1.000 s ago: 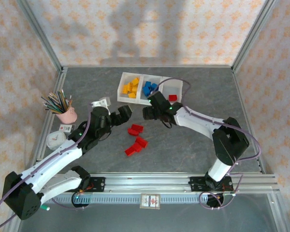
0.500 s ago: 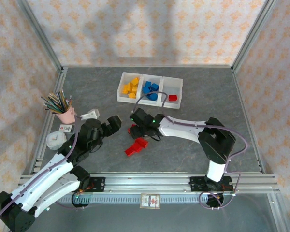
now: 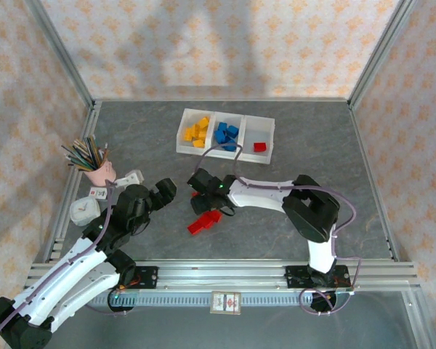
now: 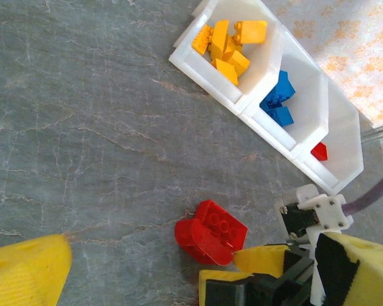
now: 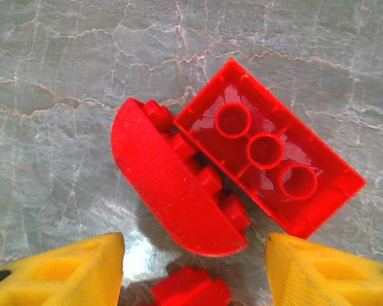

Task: Sort the legos into containers by color
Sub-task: Pick up the lego from the center of the table.

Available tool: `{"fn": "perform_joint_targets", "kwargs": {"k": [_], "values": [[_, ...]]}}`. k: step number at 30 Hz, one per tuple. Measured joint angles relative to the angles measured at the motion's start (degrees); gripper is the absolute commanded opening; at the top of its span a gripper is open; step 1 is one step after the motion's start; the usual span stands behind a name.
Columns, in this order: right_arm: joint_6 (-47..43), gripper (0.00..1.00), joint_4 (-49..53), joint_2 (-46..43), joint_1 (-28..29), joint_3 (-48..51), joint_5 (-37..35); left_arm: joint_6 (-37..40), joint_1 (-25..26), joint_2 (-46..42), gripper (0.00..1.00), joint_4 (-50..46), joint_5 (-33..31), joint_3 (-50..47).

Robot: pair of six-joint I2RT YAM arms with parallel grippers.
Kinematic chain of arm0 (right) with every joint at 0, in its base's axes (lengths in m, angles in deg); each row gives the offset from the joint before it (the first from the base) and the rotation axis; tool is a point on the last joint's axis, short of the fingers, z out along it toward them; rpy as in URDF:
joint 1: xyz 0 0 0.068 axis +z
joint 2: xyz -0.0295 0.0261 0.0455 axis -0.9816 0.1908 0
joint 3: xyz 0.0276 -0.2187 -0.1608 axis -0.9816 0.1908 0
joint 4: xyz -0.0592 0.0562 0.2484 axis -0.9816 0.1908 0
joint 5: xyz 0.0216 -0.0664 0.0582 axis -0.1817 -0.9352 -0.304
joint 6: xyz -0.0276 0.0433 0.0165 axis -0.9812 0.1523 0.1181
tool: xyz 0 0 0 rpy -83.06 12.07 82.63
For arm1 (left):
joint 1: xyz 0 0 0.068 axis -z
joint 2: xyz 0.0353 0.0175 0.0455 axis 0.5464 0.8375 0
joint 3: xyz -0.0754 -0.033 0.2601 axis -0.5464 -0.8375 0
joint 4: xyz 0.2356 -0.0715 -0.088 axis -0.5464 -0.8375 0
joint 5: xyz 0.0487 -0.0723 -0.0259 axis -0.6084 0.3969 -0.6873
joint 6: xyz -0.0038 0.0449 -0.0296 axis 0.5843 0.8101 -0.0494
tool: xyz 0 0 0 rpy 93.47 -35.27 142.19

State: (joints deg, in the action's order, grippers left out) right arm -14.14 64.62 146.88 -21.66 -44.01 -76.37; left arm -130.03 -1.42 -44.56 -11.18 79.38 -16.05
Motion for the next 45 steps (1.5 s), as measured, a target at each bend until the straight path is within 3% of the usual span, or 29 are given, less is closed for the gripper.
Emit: {"fn": "perform_joint_targets", "kwargs": {"k": [10,21,29,34,38,45], "values": [[-0.1,0.54,0.1,4.9,0.0,-6.7,-0.3,-0.4,0.0,-1.9,0.99,-0.6,-1.5,0.0],[-1.3,0.41,1.0,8.3,0.0,-10.3,-0.7,-0.4,0.0,-2.7,0.99,-2.1,-2.8,0.0],[-2.5,0.25,2.2,9.3,0.0,-11.5,-0.9,-0.4,0.0,-3.4,0.99,-2.6,-2.8,0.0],[-2.4,0.23,2.6,9.2,0.0,-11.8,-0.9,-0.4,0.0,-3.4,0.99,-2.6,-2.8,0.0],[-2.3,0.23,2.6,7.8,0.0,-11.5,0.0,-0.3,0.0,-3.3,0.99,-2.6,-2.7,0.1],[0.0,0.23,0.8,-3.9,-3.4,-7.1,3.7,1.1,0.0,0.4,0.99,-1.8,-1.2,3.9]]}}
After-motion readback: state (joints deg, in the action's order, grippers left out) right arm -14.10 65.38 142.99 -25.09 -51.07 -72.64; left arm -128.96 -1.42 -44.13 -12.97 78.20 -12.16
